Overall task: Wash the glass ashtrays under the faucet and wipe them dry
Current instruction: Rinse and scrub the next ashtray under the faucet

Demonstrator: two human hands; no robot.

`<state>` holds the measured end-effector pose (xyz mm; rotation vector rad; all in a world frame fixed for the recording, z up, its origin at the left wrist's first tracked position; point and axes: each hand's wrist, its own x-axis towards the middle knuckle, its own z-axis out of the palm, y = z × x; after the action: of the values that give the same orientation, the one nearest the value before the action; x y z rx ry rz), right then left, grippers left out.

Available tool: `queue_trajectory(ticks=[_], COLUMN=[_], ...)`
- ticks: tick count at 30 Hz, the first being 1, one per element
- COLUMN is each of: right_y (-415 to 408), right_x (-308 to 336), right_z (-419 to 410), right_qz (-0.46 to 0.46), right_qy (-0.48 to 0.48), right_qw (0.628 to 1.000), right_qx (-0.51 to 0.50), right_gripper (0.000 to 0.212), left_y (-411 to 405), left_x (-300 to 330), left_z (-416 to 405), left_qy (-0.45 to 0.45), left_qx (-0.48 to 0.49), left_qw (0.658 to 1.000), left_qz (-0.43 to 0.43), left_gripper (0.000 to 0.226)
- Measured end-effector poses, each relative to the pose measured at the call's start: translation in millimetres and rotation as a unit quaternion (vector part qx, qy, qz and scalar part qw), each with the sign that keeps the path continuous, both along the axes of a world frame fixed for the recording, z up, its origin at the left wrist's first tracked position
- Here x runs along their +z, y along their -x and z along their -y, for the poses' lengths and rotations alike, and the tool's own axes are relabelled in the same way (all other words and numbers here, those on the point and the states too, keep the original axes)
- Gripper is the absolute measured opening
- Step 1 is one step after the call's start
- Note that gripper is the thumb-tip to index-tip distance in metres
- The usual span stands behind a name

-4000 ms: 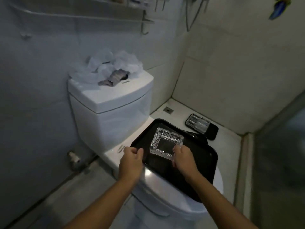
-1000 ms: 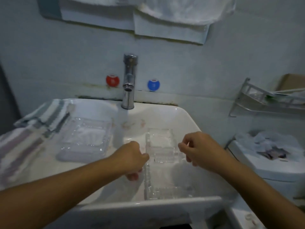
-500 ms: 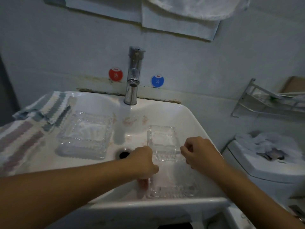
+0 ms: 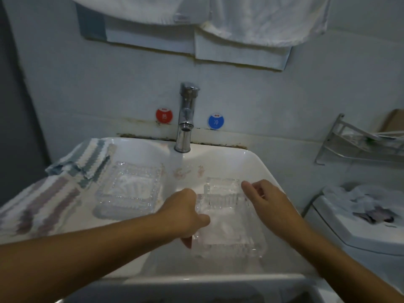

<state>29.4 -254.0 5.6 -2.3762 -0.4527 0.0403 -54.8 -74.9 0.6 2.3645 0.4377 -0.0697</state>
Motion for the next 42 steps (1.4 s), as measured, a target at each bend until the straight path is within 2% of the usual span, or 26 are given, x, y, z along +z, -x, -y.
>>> queue_trajectory(ticks=[1, 3, 4, 6, 10, 13, 16, 20, 23, 24, 26, 28, 30, 32, 33, 38, 42], right_y=[3.5, 5.1, 4.2, -1.4, 3.7, 7.6, 7.0, 5.3, 2.0, 0.9, -0.8, -1.8, -2.8, -3.7, -4.5, -10.4, -11.4], right_x=[5.5, 14.3, 17.7, 18.0, 24.8, 32.1, 35.8, 28.9, 25.5, 25.3, 24.4, 22.9, 23.1, 22.4, 21.3, 16.6, 14.7], right_z=[-5.1, -16.7, -23.2, -36.1, -73.5, -98.4, -116.3, -126.4, -125.9, -124.8, -121.9, -120.6, -120.0, -119.6, -119.3, -118.5, -120.0], right_qz=[-0.11, -0.329, -0.386, -0.431, -0.414, -0.409, -0.392, -0.364, -0.362, -0.363, -0.363, -0.355, -0.354, -0.361, -0.364, -0.365, -0.375], right_qy=[-0.058, -0.215, -0.272, -0.314, -0.338, -0.379, -0.376, -0.374, -0.398, -0.408, -0.424, -0.427, -0.415, -0.403, -0.401, -0.398, -0.387], right_qw=[0.992, 0.919, 0.881, 0.846, 0.845, 0.83, 0.839, 0.853, 0.842, 0.836, 0.828, 0.83, 0.836, 0.839, 0.839, 0.839, 0.84], right_qx=[0.004, 0.005, 0.001, -0.012, 0.0, -0.015, -0.008, -0.012, -0.038, -0.043, -0.05, -0.051, -0.054, -0.057, -0.059, -0.065, -0.066], right_gripper=[0.048, 0.052, 0.055, 0.063, 0.058, 0.068, 0.058, 0.058, 0.051, 0.05, 0.049, 0.049, 0.048, 0.048, 0.048, 0.047, 0.044], left_y=[-0.1, -0.7, -1.0, 0.5, 1.4, 2.1, 2.5, 3.3, 5.1, 5.4, 2.5, -3.8, -17.9, -33.9, -41.1, -61.2, -65.8], left_x=[5.8, 17.3, 21.6, 30.7, 47.7, 55.9, 62.3, 65.8, 72.4, 77.3, 91.2, 107.2, 117.6, 119.7, 119.0, 115.1, 118.6], left_z=[-3.9, -14.3, -20.4, -34.2, -60.0, -75.2, -87.9, -93.4, -92.9, -93.3, -92.9, -89.5, -88.0, -88.3, -88.7, -92.6, -95.9], left_qy=[-0.014, -0.017, -0.015, -0.022, 0.012, -0.035, -0.066, -0.084, -0.104, -0.142, -0.183, -0.151, -0.217, -0.31, -0.331, -0.357, -0.343], left_qx=[0.001, 0.014, 0.024, 0.049, 0.1, 0.12, 0.135, 0.116, 0.099, 0.103, 0.112, 0.099, 0.069, 0.05, 0.044, 0.024, 0.008], left_qw=[1.0, 1.0, 0.999, 0.998, 0.993, 0.989, 0.986, 0.987, 0.987, 0.979, 0.946, 0.897, 0.838, 0.796, 0.787, 0.763, 0.752], left_qz=[0.01, 0.022, 0.025, 0.039, 0.064, 0.075, 0.078, 0.075, 0.071, 0.101, 0.242, 0.404, 0.495, 0.518, 0.519, 0.538, 0.562], left_gripper=[0.022, 0.026, 0.026, 0.03, 0.023, 0.025, 0.031, 0.034, 0.031, 0.033, 0.037, 0.04, 0.041, 0.034, 0.03, 0.016, 0.025])
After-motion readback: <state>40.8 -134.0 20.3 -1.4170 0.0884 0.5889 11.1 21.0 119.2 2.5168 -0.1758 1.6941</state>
